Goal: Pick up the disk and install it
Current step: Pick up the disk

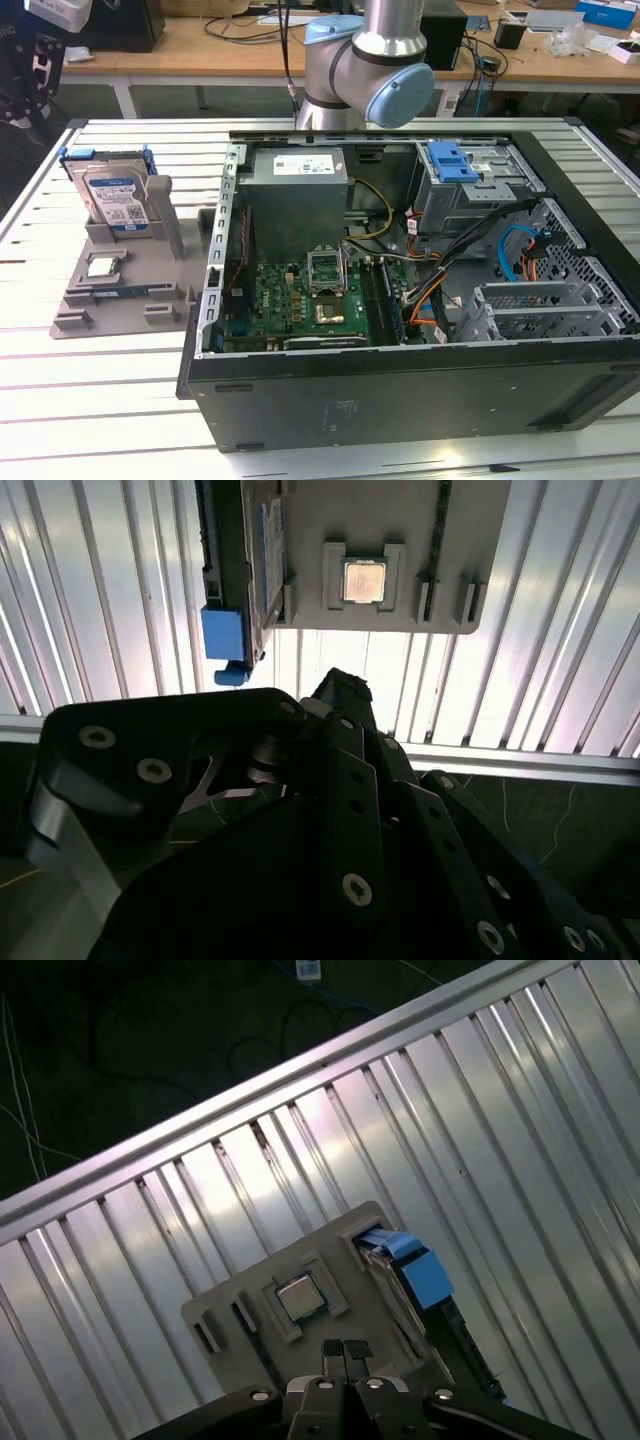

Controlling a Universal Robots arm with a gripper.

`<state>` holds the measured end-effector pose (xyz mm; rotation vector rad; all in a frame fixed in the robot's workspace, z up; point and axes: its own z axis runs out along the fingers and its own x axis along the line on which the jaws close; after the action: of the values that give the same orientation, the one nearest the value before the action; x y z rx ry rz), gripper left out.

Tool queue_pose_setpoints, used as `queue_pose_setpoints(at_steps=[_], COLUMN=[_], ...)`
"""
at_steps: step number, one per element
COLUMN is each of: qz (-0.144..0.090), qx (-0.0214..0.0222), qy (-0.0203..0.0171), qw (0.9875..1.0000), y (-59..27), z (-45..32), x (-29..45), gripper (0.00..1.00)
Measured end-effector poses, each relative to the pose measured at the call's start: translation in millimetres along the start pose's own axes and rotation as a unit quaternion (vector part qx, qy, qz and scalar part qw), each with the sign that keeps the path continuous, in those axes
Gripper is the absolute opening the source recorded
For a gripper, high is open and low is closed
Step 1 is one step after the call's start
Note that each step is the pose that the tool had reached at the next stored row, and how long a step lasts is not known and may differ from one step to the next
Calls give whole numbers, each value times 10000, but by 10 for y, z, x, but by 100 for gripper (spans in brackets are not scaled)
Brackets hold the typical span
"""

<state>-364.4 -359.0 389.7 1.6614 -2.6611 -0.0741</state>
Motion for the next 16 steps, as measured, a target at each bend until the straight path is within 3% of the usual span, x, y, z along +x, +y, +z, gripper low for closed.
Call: queue_pose_setpoints(at_steps=[7, 16], qz=[-450, -907], qx=[0, -9], qy=[38, 59], qw=[9990, 9959], y=[0, 0], z=[0, 0], x=[0, 0], gripper=[11, 11])
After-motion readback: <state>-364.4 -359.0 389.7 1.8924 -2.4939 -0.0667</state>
